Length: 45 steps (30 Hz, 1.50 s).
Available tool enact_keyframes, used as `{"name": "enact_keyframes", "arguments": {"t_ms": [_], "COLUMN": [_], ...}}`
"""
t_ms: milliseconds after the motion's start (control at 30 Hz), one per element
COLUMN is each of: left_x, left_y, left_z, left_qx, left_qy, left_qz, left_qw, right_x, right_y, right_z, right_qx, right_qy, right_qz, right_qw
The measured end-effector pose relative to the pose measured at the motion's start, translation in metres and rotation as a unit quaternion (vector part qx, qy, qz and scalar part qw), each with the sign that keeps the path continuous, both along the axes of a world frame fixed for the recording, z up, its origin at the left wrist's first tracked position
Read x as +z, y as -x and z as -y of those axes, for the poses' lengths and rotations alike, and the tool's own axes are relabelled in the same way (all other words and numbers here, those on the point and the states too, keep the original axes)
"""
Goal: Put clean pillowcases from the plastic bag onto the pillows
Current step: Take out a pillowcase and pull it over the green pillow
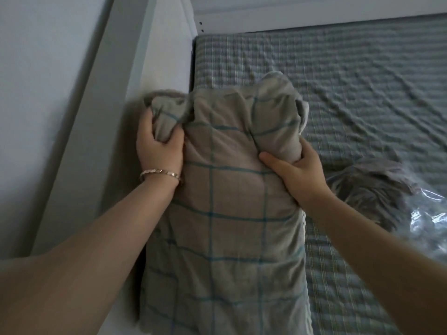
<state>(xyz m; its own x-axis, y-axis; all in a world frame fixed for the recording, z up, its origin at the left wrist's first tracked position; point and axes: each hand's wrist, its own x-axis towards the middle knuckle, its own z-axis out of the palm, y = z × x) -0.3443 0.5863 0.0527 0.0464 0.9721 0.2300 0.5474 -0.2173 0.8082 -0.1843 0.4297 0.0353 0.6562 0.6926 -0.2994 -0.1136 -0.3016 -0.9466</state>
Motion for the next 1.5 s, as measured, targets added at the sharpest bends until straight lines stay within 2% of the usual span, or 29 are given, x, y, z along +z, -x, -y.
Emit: {"name": "enact_keyframes", "arguments": {"t_ms": [33, 67, 100, 133, 167, 200, 267, 300, 367, 433, 533, 600, 633, 700, 800, 933, 1000, 1033, 1067, 1167, 1233, 1300, 1367, 1433, 1467, 1500], "left_x": [-0.003, -0.009, -0.013, -0.017, -0.021, -0.021, -0.019, -0.022, -0.037, -0.053, -0.066, -0.07, -0.072, -0.077, -0.078, -0.057, -0.054, -0.051, -0.052, -0.063, -0.066, -0.069, -0.068, -0.062, -0.056, -0.048], "left_y": [0.001, 0.001, -0.002, -0.004, -0.004, -0.006, -0.009, -0.007, -0.009, -0.019, -0.041, -0.047, -0.046, -0.037, -0.017, 0.004, 0.027, 0.039, 0.049, 0.062, 0.069, 0.094, 0.124, 0.127, 0.116, 0.096], "left_z": [-0.005, -0.01, -0.013, -0.011, -0.002, 0.009, 0.036, 0.046, 0.045, 0.023, -0.011, -0.016, -0.01, 0.003, 0.014, 0.028, 0.059, 0.078, 0.093, 0.096, 0.083, 0.08, 0.087, 0.097, 0.098, 0.103], "left_qx": [-0.042, -0.082, -0.089, -0.06, -0.038, -0.053, -0.176, -0.24, -0.282, -0.262, -0.242, -0.234, -0.235, -0.24, -0.26, -0.281, -0.284, -0.293, -0.304, -0.277, -0.269, -0.264, -0.231, -0.17, -0.147, -0.141], "left_qy": [-0.012, 0.016, 0.077, 0.141, 0.171, 0.139, 0.034, 0.025, 0.079, 0.118, 0.122, 0.125, 0.123, 0.114, 0.101, 0.13, 0.086, 0.054, 0.052, 0.094, 0.113, 0.112, 0.155, 0.197, 0.176, 0.138], "left_qz": [0.004, -0.017, -0.084, -0.196, -0.299, -0.354, -0.381, -0.406, -0.456, -0.468, -0.479, -0.498, -0.5, -0.496, -0.49, -0.487, -0.457, -0.436, -0.437, -0.474, -0.469, -0.423, -0.392, -0.432, -0.449, -0.436], "left_qw": [0.999, 0.996, 0.989, 0.969, 0.938, 0.923, 0.907, 0.881, 0.84, 0.836, 0.835, 0.825, 0.824, 0.827, 0.826, 0.817, 0.838, 0.849, 0.845, 0.831, 0.834, 0.86, 0.877, 0.864, 0.864, 0.878], "right_x": [-0.007, -0.019, -0.028, -0.037, -0.041, -0.041, -0.034, -0.029, -0.034, -0.046, -0.054, -0.047, -0.046, -0.046, -0.049, -0.065, -0.068, -0.066, -0.064, -0.063, -0.066, -0.07, -0.069, -0.065, -0.063, -0.061], "right_y": [-0.002, -0.006, -0.011, -0.012, -0.009, -0.005, 0.01, 0.019, 0.027, 0.021, -0.002, 0.002, 0.017, 0.067, 0.133, 0.115, 0.089, 0.08, 0.075, 0.096, 0.126, 0.146, 0.157, 0.155, 0.149, 0.141], "right_z": [0.002, 0.002, 0.001, 0.0, 0.002, 0.003, 0.0, -0.003, -0.016, -0.037, -0.084, -0.101, -0.094, -0.052, 0.034, 0.049, 0.027, 0.02, 0.017, 0.04, 0.074, 0.1, 0.123, 0.146, 0.156, 0.169], "right_qx": [-0.02, -0.046, -0.059, -0.055, -0.04, -0.025, 0.015, 0.053, 0.145, 0.204, 0.245, 0.246, 0.223, 0.172, 0.156, 0.165, 0.159, 0.16, 0.163, 0.138, 0.106, 0.103, 0.13, 0.136, 0.145, 0.15], "right_qy": [0.009, 0.045, 0.118, 0.226, 0.316, 0.348, 0.265, 0.217, 0.207, 0.251, 0.313, 0.338, 0.335, 0.29, 0.243, 0.261, 0.272, 0.277, 0.278, 0.252, 0.238, 0.232, 0.248, 0.304, 0.34, 0.364], "right_qz": [0.01, 0.013, 0.012, 0.02, 0.053, 0.117, 0.277, 0.332, 0.386, 0.383, 0.364, 0.323, 0.304, 0.329, 0.397, 0.43, 0.456, 0.456, 0.451, 0.457, 0.44, 0.422, 0.385, 0.298, 0.236, 0.2], "right_qw": [1.0, 0.998, 0.991, 0.972, 0.946, 0.93, 0.923, 0.917, 0.887, 0.865, 0.842, 0.849, 0.864, 0.882, 0.871, 0.848, 0.832, 0.831, 0.832, 0.842, 0.86, 0.87, 0.879, 0.895, 0.899, 0.897]}}
